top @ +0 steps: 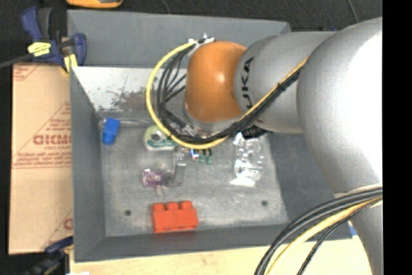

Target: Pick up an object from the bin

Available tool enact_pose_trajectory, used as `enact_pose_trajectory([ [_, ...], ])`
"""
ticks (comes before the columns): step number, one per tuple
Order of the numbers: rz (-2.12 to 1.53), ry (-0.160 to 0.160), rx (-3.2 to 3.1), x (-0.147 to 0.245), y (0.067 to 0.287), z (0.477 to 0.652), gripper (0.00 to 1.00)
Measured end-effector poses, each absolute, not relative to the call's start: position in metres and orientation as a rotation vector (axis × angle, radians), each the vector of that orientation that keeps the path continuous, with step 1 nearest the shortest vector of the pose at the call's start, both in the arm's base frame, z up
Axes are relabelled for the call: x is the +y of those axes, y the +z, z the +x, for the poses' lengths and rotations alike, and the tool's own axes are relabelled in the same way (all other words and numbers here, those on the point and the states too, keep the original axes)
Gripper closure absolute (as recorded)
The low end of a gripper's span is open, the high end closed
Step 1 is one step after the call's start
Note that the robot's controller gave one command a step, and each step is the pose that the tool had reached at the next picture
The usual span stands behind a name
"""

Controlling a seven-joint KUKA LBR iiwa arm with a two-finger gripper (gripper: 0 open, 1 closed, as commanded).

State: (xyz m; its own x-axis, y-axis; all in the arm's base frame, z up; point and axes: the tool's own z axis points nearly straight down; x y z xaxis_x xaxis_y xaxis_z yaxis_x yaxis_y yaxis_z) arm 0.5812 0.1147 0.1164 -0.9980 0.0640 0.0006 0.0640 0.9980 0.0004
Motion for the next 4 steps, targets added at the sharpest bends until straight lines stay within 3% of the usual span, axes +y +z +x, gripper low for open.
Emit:
enact_pose_trajectory([
  [1,-0.309,0.0,-3.125,0.114,0.069,0.571,0.0],
  [2,-0.309,-0.001,-3.127,0.113,0.07,0.572,0.0],
  [3,-0.31,-0.003,-3.129,0.113,0.071,0.573,1.0],
  [4,-0.309,-0.003,-3.133,0.113,0.13,0.575,1.0],
])
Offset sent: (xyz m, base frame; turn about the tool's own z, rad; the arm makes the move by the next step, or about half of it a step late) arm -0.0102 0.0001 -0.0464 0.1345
